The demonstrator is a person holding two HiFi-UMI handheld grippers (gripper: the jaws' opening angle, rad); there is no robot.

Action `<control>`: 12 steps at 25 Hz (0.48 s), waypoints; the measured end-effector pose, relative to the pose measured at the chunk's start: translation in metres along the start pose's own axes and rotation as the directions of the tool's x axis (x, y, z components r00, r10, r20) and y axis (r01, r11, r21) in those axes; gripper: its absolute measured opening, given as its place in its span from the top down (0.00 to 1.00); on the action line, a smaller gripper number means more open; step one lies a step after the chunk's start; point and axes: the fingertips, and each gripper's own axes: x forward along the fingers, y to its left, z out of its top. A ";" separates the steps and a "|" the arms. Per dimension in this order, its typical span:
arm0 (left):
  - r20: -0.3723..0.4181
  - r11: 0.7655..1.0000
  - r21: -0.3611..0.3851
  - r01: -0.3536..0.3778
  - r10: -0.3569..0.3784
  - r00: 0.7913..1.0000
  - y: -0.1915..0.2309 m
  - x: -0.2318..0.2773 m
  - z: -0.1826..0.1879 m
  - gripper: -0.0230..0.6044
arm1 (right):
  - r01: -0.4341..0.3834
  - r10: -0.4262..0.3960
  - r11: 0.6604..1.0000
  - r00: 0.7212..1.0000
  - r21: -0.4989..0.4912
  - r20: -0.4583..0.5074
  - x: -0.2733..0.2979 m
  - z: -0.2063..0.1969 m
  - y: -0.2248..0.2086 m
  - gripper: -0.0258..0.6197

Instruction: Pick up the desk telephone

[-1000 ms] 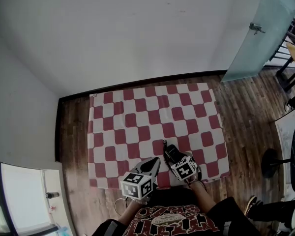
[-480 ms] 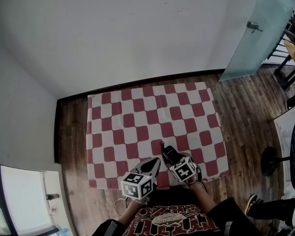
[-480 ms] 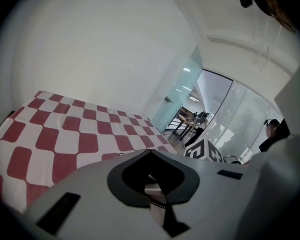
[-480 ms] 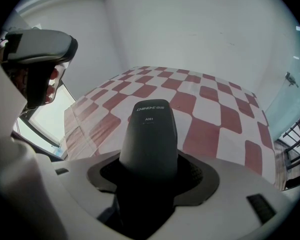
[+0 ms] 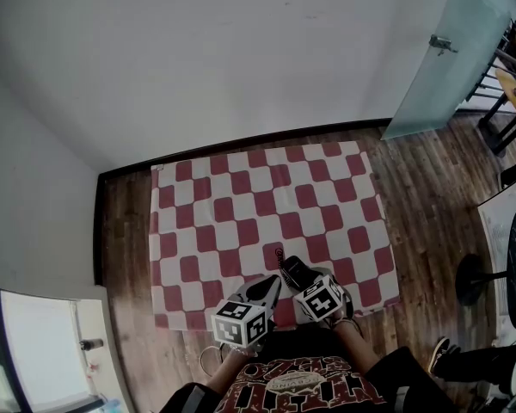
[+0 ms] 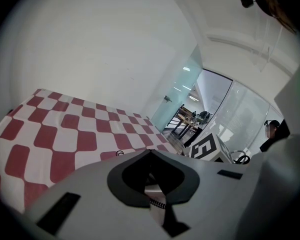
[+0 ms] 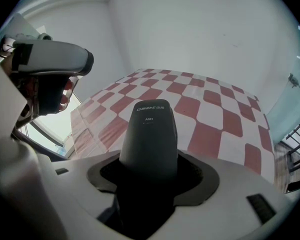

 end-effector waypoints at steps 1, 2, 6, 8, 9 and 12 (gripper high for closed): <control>-0.001 1.000 -0.005 0.001 -0.001 1.000 0.000 0.000 0.000 0.95 | -0.002 0.002 1.000 1.000 -0.001 0.002 -0.002 0.001 0.001 0.52; -0.001 1.000 -0.010 0.002 -0.002 1.000 0.001 0.000 -0.001 0.95 | -0.005 0.005 1.000 1.000 -0.001 0.005 -0.003 0.002 0.001 0.52; -0.005 1.000 -0.019 0.002 -0.002 1.000 0.002 0.001 -0.001 0.95 | -0.016 0.015 1.000 0.999 0.023 0.029 -0.005 0.005 0.002 0.52; -0.009 1.000 -0.017 0.003 -0.003 1.000 0.003 0.002 -0.002 0.95 | -0.017 0.016 1.000 0.999 0.024 0.037 -0.005 0.006 0.002 0.52; -0.011 1.000 -0.017 0.003 -0.003 1.000 0.003 0.003 -0.003 0.95 | -0.015 0.015 1.000 0.999 0.020 0.038 -0.005 0.006 0.002 0.52; -0.016 1.000 -0.022 0.003 -0.003 1.000 0.004 0.005 -0.005 0.95 | -0.019 0.018 1.000 1.000 0.009 0.026 -0.010 0.006 0.005 0.52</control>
